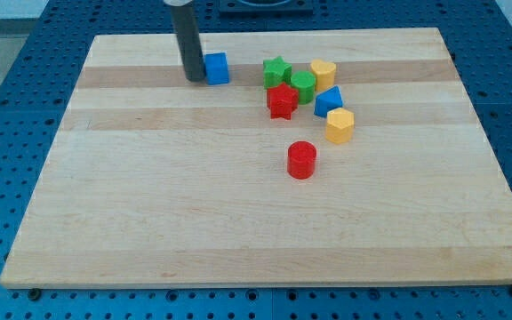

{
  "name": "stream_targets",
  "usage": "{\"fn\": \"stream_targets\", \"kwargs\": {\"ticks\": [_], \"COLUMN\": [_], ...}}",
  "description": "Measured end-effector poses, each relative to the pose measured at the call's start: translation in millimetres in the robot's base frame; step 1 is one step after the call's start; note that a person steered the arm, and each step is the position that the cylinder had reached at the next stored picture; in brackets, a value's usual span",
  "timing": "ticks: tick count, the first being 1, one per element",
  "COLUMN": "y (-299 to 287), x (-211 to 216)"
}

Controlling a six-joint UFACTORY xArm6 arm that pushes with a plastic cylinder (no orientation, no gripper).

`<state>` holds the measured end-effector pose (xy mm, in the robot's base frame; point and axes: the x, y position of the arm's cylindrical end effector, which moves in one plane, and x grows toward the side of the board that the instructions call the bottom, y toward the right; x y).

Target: Move the red circle up and left a bit

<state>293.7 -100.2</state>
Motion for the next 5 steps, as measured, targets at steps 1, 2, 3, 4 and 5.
{"fn": "stream_targets", "kwargs": {"ticks": [1, 2, 3, 4, 5], "y": [8, 8, 18, 8, -30], "x": [-6, -13, -18, -16, 0]}}
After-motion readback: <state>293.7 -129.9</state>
